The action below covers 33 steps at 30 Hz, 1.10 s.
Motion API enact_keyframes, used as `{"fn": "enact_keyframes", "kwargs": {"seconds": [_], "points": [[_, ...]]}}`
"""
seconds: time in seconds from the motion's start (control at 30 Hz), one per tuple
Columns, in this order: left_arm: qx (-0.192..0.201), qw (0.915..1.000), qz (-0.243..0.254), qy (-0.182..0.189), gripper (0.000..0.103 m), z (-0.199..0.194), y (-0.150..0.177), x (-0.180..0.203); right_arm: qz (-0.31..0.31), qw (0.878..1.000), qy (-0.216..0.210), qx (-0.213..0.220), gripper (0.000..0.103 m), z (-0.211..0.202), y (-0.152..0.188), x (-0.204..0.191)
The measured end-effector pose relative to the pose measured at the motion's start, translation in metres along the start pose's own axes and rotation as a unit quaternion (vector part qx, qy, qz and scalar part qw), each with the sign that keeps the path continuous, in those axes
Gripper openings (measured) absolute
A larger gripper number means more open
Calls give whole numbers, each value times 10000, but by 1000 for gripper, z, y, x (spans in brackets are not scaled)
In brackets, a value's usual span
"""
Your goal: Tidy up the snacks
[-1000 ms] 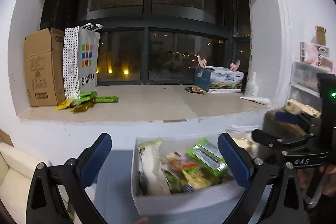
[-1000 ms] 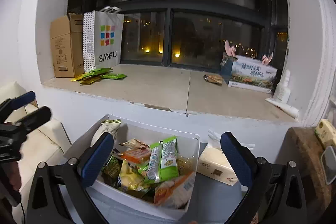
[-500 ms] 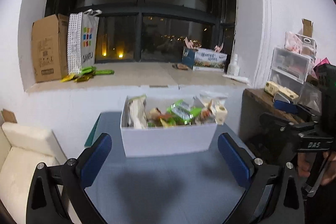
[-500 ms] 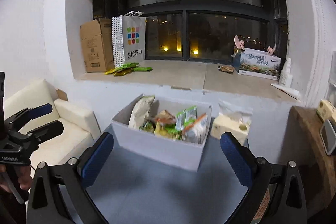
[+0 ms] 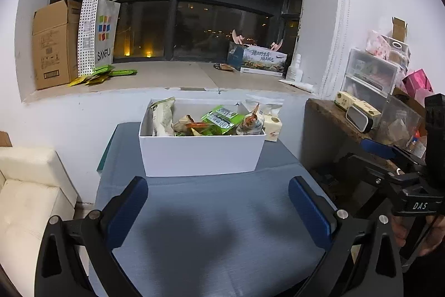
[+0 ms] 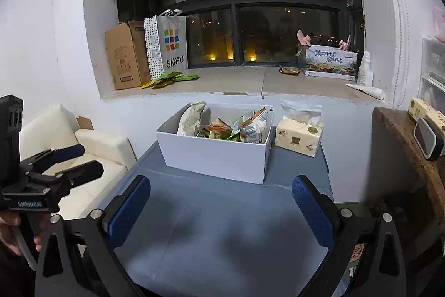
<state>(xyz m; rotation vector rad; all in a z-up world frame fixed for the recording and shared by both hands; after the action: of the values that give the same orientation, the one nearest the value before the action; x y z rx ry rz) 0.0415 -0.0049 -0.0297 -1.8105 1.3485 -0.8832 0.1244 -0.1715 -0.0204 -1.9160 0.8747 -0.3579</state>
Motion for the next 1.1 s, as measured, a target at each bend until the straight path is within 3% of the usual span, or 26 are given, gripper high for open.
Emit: {"fn": "enact_keyframes", "kwargs": {"seconds": [1.1], "points": [[-48,9999,90,12,103,3,-3,3,-83,9999,-40,-68,103,3,-2,-6]]}}
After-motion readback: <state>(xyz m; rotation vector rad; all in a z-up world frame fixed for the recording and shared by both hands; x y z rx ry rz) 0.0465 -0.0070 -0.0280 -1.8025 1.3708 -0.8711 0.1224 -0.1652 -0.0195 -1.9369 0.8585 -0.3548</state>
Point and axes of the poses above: each gripper's, at about its wrist camera, not at the fingertips, and z roughly the way its jaws point, x to its right, y to its underside, the point moved 8 cm from there along z, roughly the way its jaws point, and after that the axes turned 4 degrees about -y, right-handed, at the moved point
